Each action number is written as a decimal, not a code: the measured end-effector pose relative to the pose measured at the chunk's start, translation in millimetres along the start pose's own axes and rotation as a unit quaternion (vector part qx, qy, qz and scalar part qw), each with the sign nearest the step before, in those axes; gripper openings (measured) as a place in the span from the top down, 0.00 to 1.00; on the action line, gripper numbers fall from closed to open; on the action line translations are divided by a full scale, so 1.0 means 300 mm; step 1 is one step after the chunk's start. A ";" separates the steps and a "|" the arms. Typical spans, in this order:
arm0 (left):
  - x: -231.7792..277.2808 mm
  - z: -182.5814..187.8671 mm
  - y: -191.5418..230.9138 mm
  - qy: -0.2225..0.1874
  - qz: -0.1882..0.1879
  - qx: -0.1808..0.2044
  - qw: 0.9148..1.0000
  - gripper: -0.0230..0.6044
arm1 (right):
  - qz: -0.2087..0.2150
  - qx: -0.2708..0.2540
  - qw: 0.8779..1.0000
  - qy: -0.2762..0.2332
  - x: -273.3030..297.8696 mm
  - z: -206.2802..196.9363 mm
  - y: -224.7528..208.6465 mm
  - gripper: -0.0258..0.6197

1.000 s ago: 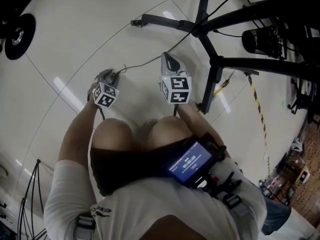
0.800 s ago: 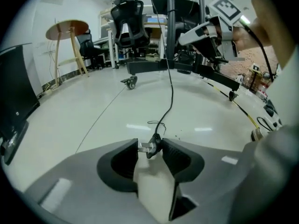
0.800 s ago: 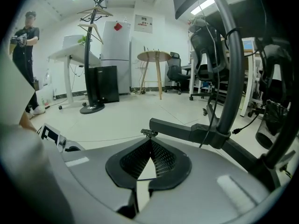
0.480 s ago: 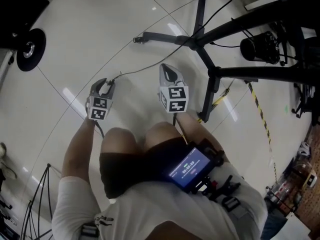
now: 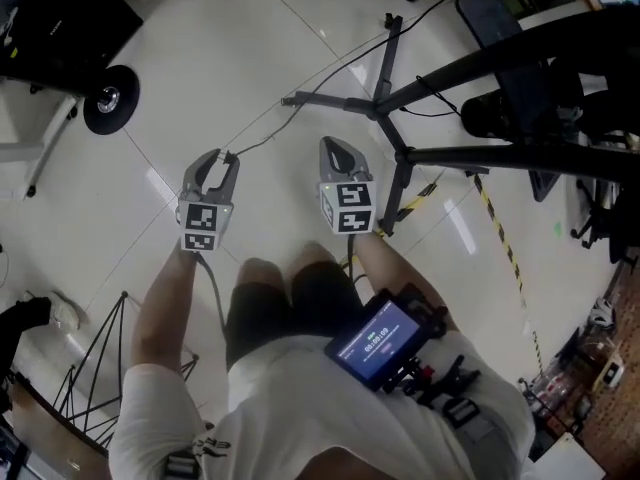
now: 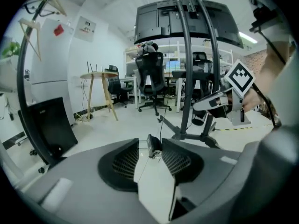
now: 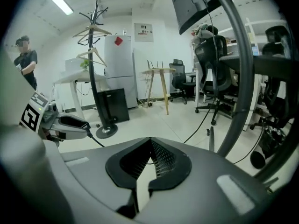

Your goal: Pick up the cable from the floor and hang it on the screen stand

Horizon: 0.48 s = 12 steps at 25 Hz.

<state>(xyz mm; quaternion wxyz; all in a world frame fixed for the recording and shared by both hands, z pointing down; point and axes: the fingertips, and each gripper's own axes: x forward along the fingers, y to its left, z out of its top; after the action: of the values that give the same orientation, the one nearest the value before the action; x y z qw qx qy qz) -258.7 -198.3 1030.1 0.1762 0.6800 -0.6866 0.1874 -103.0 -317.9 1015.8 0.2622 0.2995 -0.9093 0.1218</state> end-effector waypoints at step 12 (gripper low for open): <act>-0.461 0.928 -0.028 -0.081 -0.016 -0.026 0.996 0.72 | -0.008 -0.009 0.998 -0.062 -0.512 0.797 0.054 0.94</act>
<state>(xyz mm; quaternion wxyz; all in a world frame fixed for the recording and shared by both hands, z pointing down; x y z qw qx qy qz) -244.8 -216.8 720.0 0.1404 0.6987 -0.6926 0.1110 -104.4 -321.8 731.3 0.2090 0.3116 -0.9223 0.0925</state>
